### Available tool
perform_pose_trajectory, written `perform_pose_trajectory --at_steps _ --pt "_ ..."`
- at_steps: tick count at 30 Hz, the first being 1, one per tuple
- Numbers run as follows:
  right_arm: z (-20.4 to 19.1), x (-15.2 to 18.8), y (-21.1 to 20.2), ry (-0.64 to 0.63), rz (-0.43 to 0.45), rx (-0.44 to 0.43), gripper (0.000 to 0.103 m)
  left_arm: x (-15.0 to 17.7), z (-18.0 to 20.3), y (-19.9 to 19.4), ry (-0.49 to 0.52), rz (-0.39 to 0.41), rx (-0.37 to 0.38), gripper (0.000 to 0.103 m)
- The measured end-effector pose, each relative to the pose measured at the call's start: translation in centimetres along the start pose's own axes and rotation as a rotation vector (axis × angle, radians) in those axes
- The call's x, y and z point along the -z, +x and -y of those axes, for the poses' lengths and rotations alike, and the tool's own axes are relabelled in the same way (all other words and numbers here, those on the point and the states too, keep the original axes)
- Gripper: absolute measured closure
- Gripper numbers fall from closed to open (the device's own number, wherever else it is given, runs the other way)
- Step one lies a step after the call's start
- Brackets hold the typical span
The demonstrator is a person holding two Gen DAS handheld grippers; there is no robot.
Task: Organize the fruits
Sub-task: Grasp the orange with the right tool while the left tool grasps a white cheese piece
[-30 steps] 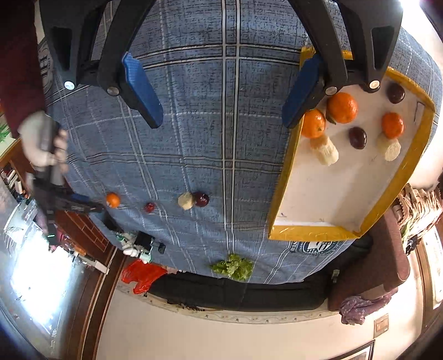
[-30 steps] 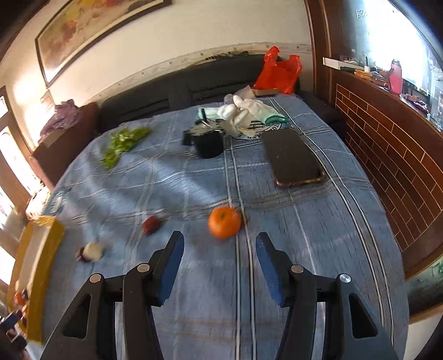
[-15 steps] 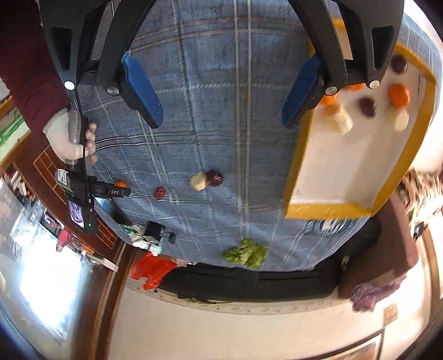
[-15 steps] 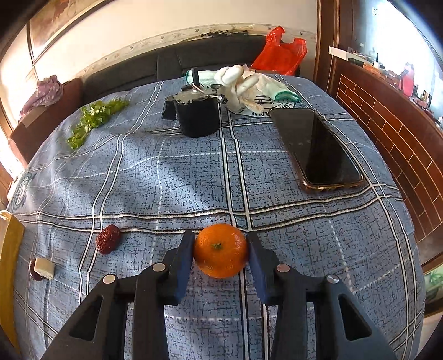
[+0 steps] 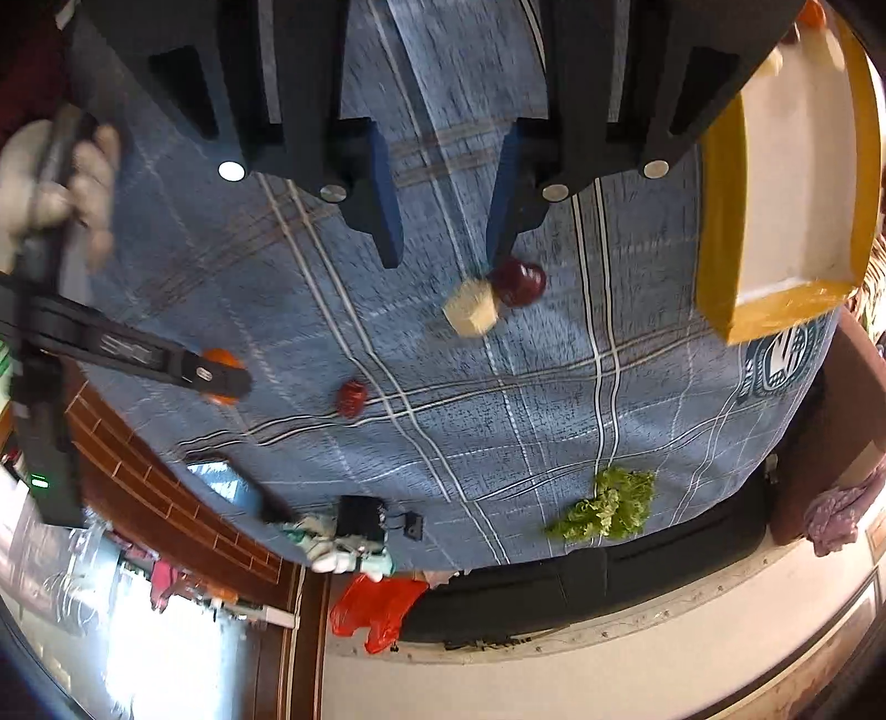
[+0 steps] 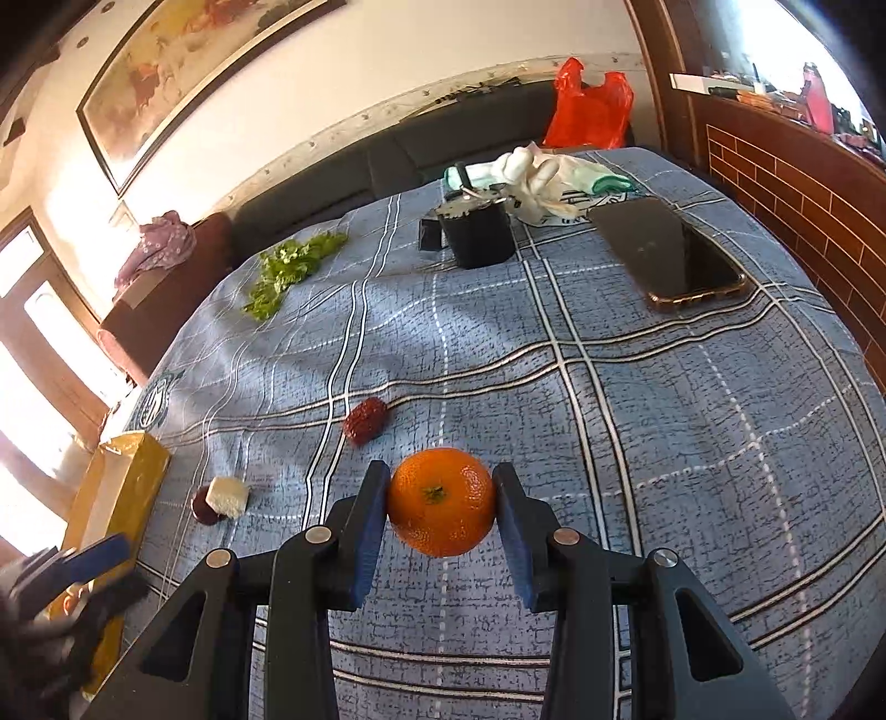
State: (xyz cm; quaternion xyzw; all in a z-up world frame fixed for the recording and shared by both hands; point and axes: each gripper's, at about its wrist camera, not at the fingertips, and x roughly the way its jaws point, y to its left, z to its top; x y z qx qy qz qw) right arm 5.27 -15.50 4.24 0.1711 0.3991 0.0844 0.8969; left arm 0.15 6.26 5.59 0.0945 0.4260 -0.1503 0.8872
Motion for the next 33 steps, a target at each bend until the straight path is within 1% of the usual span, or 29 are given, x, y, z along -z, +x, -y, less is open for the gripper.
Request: perform_pose_trajectory --at_steps 1,4,6,7,9,15,18,20,21,23,24,25,27,29,33 --pt "0.1 0.1 0.2 0.001 -0.008 -0.011 0.062 -0.1 -0.1 0.5 0.002 -0.003 -0.004 0.073" --pt "0.2 0.2 0.7 0.001 -0.031 -0.028 0.062 -1.1 -0.2 2.2 0.016 -0.008 0.014 0.073" --pt "0.2 0.2 0.8 0.001 -0.037 -0.044 0.062 -1.6 -0.1 3.3 0.04 -0.014 0.021 0.073" --pt "0.1 0.2 0.8 -0.005 -0.037 -0.047 0.062 -1.8 0.0 3.9 0.053 -0.022 0.024 0.07" --pt "-0.2 0.1 0.7 -0.016 -0.035 -0.049 0.062 -2.2 0.6 4.5 0.109 -0.009 -0.01 0.062" --pt "-0.3 0.1 0.7 -0.022 -0.03 -0.052 0.062 -3.1 0.2 5.6 0.156 -0.04 -0.055 0.061" --pt "-0.2 0.2 0.7 -0.021 -0.033 -0.053 0.062 -3.1 -0.4 6.8 0.174 -0.075 -0.092 0.061" --pt "-0.2 0.2 0.7 -0.019 -0.033 -0.053 0.062 -3.2 -0.6 7.3 0.175 -0.084 -0.116 0.061" --pt "-0.2 0.2 0.7 -0.02 -0.033 -0.053 0.062 -3.3 -0.9 7.5 0.162 -0.092 -0.119 0.062" --pt "-0.2 0.1 0.8 -0.022 -0.036 -0.049 0.062 -3.4 -1.3 7.6 0.132 -0.089 -0.121 0.068" --pt "-0.2 0.1 0.9 -0.021 -0.039 -0.049 0.062 -3.5 -1.5 7.7 0.123 -0.087 -0.144 0.077" --pt "-0.2 0.1 1.0 -0.022 -0.04 -0.049 0.062 -3.5 -1.8 7.8 0.114 -0.089 -0.158 0.081" --pt "-0.2 0.1 1.1 -0.024 -0.041 -0.046 0.062 -3.4 -2.5 7.6 0.076 -0.088 -0.133 0.083" --pt "-0.2 0.0 1.1 -0.026 -0.039 -0.047 0.062 -3.3 -2.8 7.2 0.054 -0.081 -0.139 0.084" --pt "-0.1 0.0 1.1 -0.019 -0.034 -0.052 0.062 -2.8 -3.5 5.1 -0.025 -0.038 -0.117 0.084"
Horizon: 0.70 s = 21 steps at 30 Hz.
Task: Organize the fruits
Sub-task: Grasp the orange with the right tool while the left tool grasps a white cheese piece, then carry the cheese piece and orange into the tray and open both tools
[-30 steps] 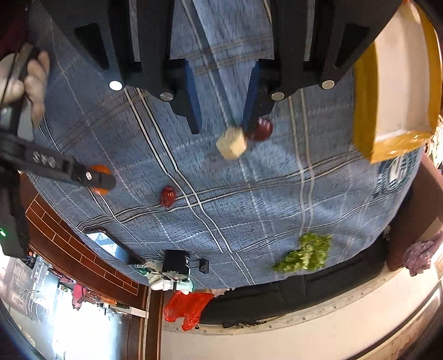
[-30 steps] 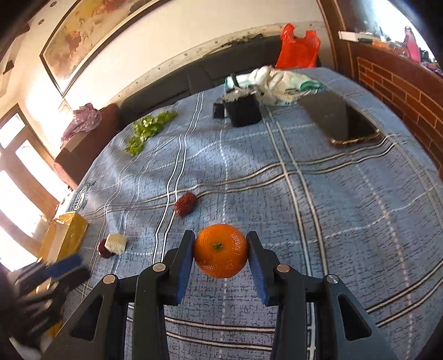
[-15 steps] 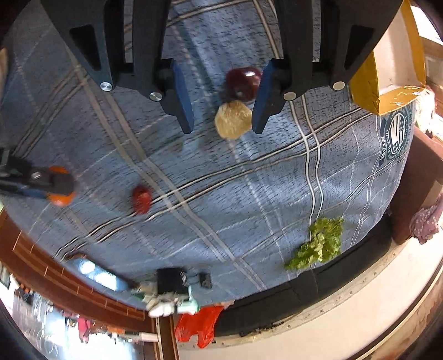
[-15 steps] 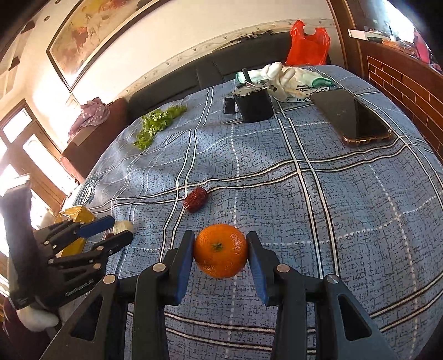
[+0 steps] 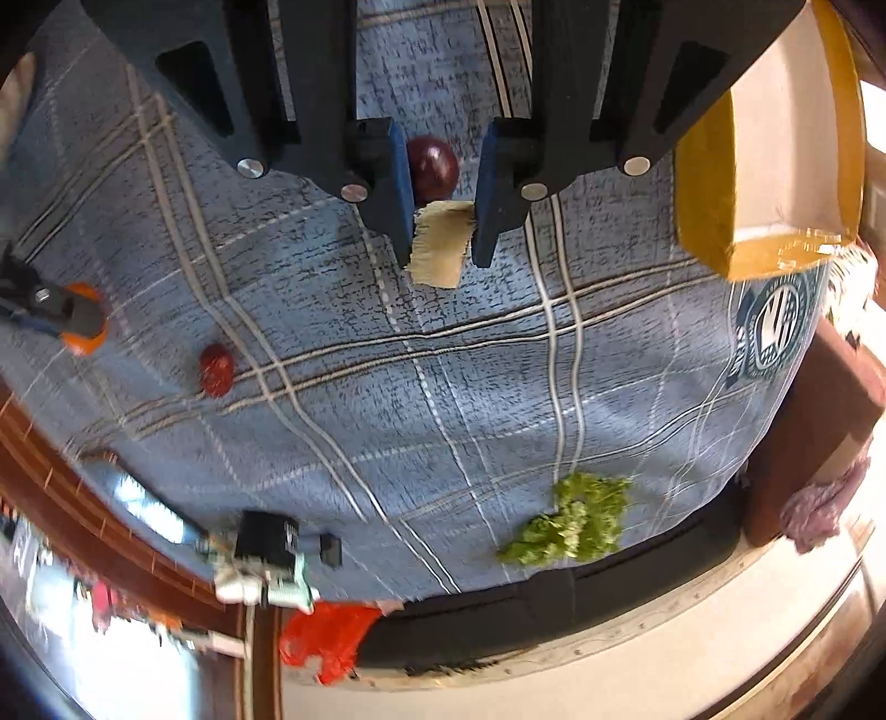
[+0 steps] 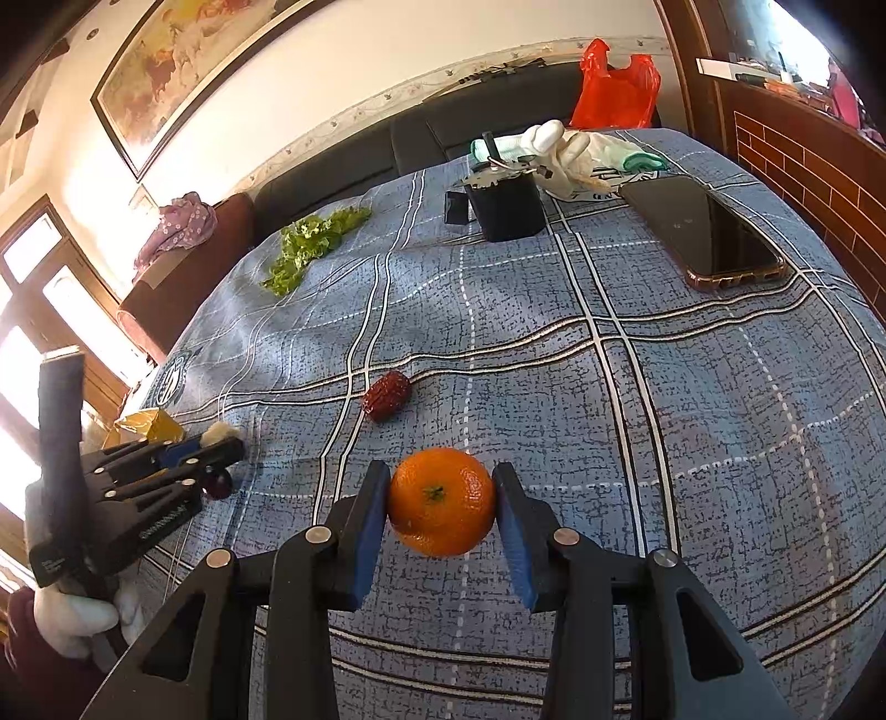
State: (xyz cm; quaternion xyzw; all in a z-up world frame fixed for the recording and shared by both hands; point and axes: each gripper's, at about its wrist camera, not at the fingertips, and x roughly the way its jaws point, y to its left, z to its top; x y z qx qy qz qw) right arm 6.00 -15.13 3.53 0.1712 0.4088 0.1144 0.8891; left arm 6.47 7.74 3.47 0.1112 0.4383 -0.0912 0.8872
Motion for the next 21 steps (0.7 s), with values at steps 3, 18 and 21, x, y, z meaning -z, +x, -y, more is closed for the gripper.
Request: perform_pose_trajectory --at_steps 3,18,21 --pt "0.0 0.0 -0.4 0.004 0.009 -0.021 0.062 0.7 -0.4 -2.2 -0.046 0.034 0.027 0.084" --pt "-2.0 1.0 -0.9 -0.047 0.027 -0.064 0.062 8.7 -7.8 -15.1 -0.364 0.228 0.05 0.084" --pt "-2.6 1.5 -0.7 -0.069 0.028 -0.031 0.062 11.4 -10.7 -16.7 -0.441 0.238 -0.009 0.084"
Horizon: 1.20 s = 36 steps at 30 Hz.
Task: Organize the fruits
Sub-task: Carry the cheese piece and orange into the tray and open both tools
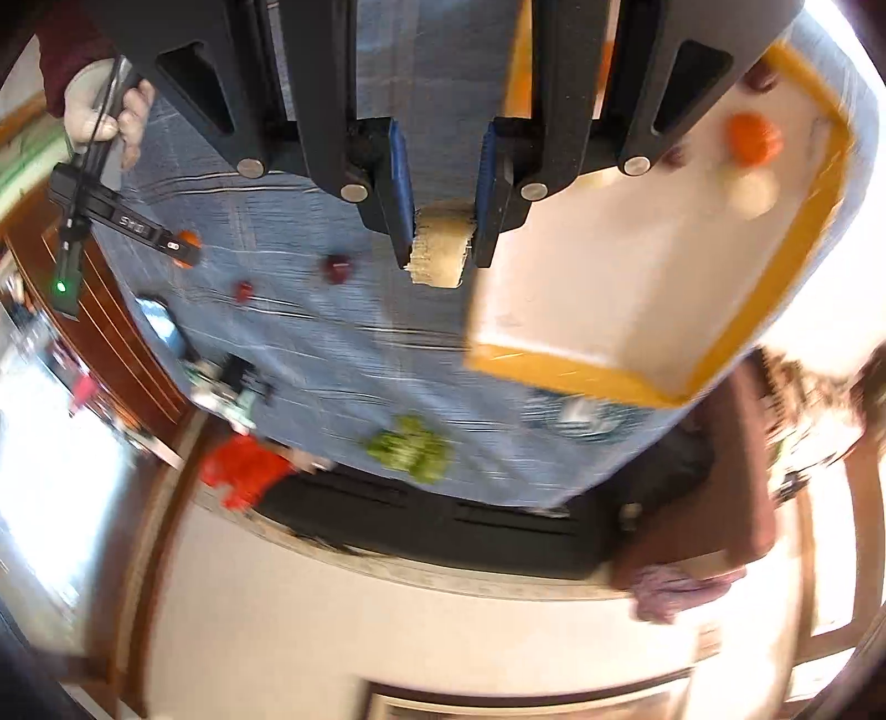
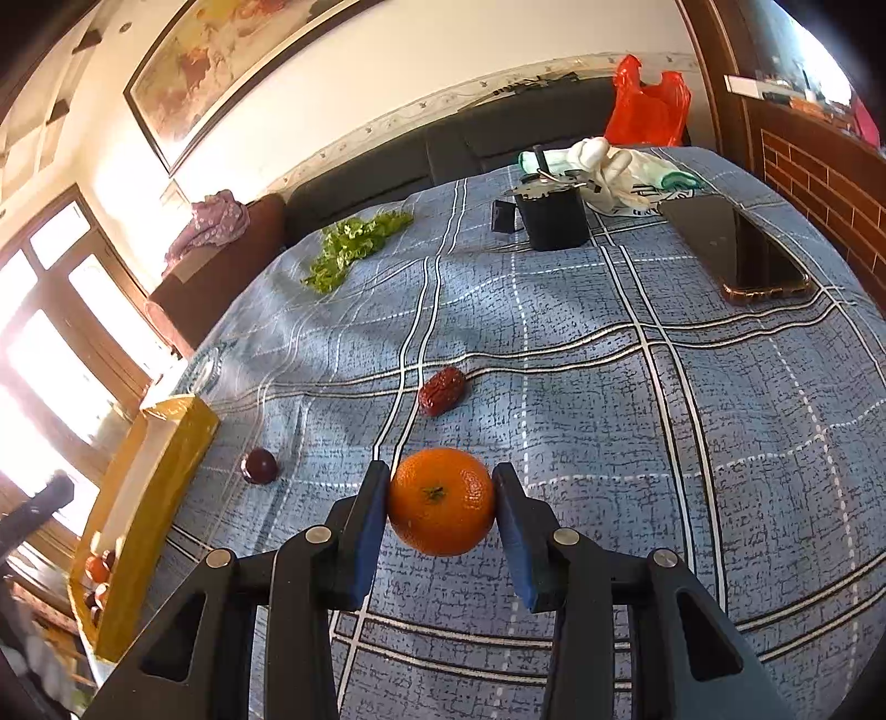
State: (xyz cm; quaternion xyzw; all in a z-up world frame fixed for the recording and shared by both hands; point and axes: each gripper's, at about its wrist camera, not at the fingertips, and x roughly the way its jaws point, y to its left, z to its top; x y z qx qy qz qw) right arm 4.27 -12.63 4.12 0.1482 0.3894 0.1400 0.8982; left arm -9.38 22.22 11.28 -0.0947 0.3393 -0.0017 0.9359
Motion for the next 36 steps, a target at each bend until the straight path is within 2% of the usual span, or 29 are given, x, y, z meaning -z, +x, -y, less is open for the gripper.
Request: perform_pose_trajectory --at_steps 3,6,11,15,18,23,27,30,36 --pt "-0.8 0.1 -0.1 -0.014 -0.006 0.025 0.062 0.8 -3.6 -1.6 -0.056 0.008 -0.038 0.084" --pt "-2.5 0.2 -1.0 -0.023 -0.001 0.002 0.062 1.3 -6.5 -2.8 -0.106 0.016 -0.072 0.084" --pt "-7.5 0.5 -2.1 -0.061 -0.027 -0.104 0.061 1.8 -9.6 -4.5 -0.184 0.043 -0.109 0.084" --pt "-13.9 0.4 -2.8 -0.161 -0.044 -0.183 0.061 1.8 -11.1 -5.4 -0.195 0.059 -0.162 0.083" --pt "-17.9 0.5 -2.5 -0.206 -0.079 -0.252 0.061 1.8 -12.0 -5.1 -0.206 0.047 -0.173 0.083" --pt "-24.0 1.6 0.3 -0.252 -0.191 -0.346 0.061 2.8 -13.5 -3.3 -0.25 0.0 -0.148 0.083" --pt "-28.3 3.3 4.3 -0.305 -0.277 -0.341 0.06 3.8 -14.4 -1.5 -0.279 -0.042 -0.128 0.083" --pt "-29.4 4.1 6.7 -0.304 -0.33 -0.341 0.06 4.2 -15.0 -0.7 -0.291 -0.055 -0.13 0.083" --pt "-31.4 4.9 9.4 -0.326 -0.371 -0.315 0.06 4.7 -16.1 0.4 -0.317 -0.069 -0.123 0.083"
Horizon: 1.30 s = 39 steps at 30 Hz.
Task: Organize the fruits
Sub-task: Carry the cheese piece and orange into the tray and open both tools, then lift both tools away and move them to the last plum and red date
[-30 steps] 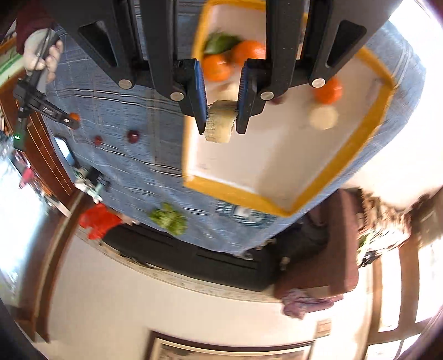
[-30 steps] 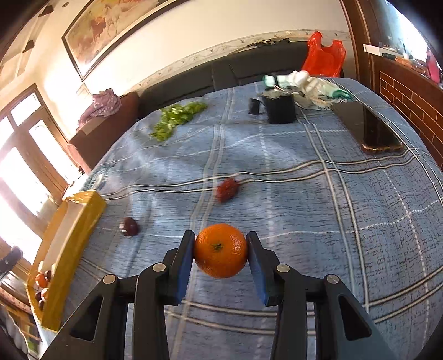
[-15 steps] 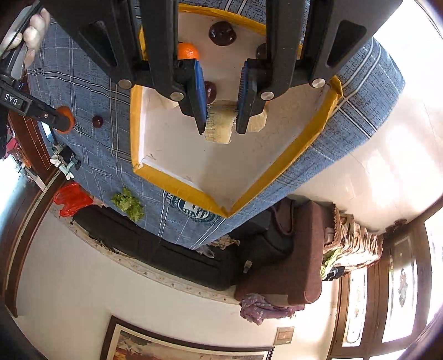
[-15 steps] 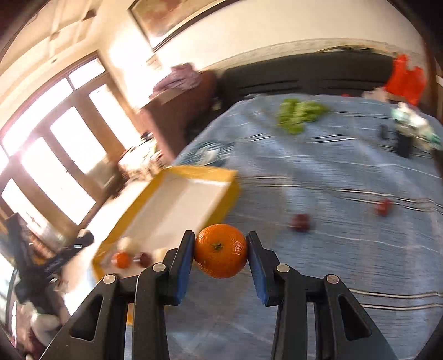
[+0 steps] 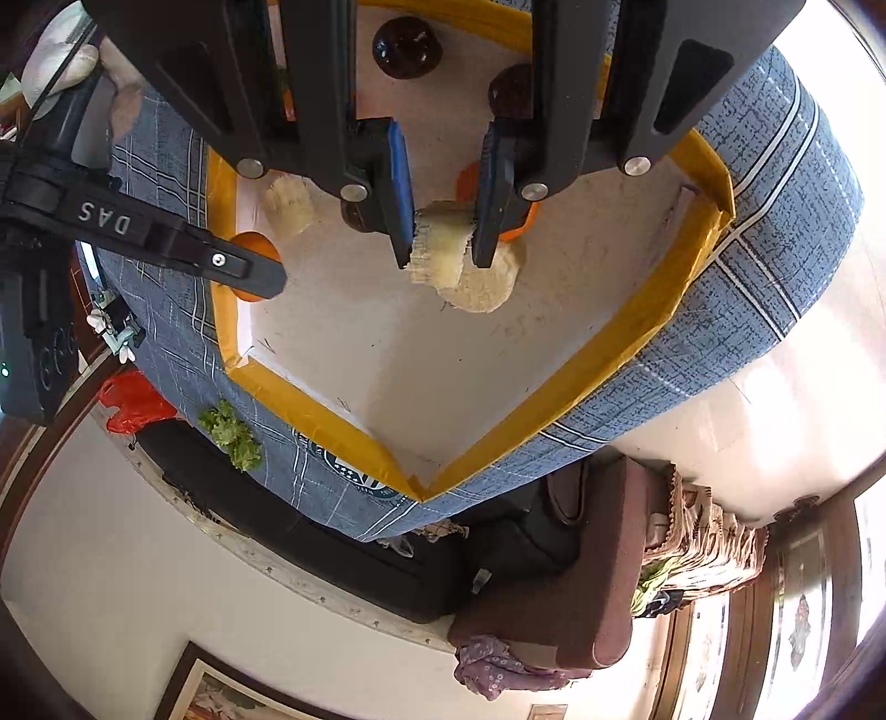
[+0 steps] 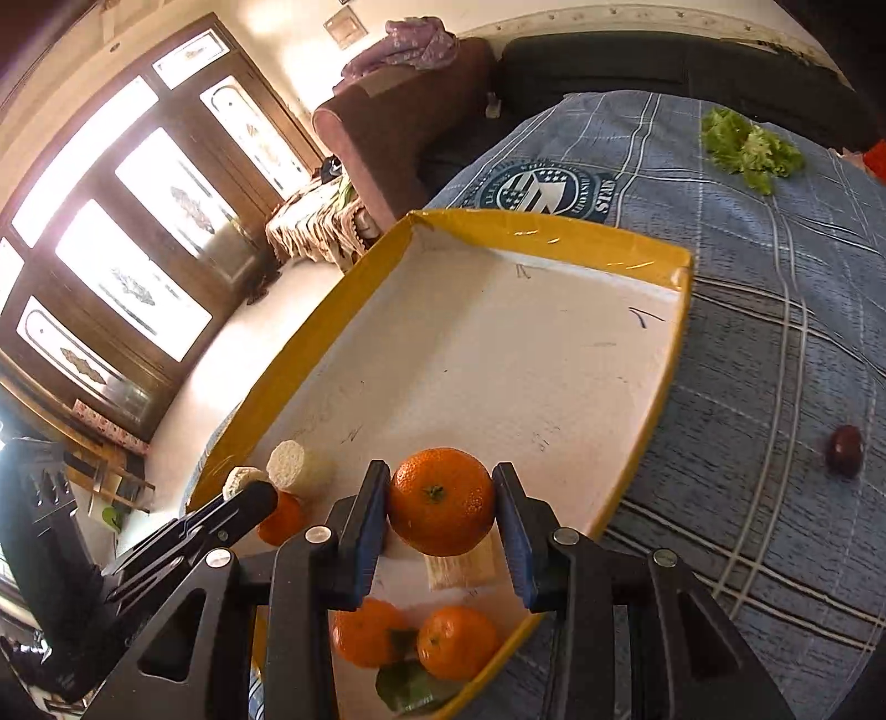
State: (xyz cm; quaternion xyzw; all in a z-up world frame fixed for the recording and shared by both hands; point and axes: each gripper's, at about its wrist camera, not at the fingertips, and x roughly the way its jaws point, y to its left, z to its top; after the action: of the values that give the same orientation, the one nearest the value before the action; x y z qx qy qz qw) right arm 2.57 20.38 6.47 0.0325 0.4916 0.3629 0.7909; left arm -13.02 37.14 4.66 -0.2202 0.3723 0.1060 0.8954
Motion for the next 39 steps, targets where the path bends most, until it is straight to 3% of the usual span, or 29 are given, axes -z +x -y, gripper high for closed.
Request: perform_pose_trajectory --at_steps 8,13,22,26,35,39 --pt "-1.0 -1.0 2.9 -0.018 -0.044 0.029 0.06 -0.1 1.0 0.4 0.008 0.011 -0.001 0.079" --pt "-1.8 -1.5 3.6 -0.043 -0.049 0.033 0.06 0.0 0.5 -0.4 -0.013 0.032 0.011 0.06" --pt "-2.2 -1.7 1.7 -0.051 0.013 0.017 0.06 -0.4 1.3 -2.8 -0.002 0.08 -0.003 0.039" --pt "-2.7 -1.4 -0.7 -0.064 0.068 0.019 0.059 -0.3 2.4 -4.5 0.038 0.125 -0.043 0.037" --pt "-1.1 2.0 -6.9 -0.022 0.212 0.072 0.053 0.4 5.9 -8.6 0.143 0.273 -0.248 0.015" --pt "-0.3 3.7 -8.8 -0.024 0.249 0.116 0.052 0.9 7.6 -9.8 0.178 0.296 -0.254 0.011"
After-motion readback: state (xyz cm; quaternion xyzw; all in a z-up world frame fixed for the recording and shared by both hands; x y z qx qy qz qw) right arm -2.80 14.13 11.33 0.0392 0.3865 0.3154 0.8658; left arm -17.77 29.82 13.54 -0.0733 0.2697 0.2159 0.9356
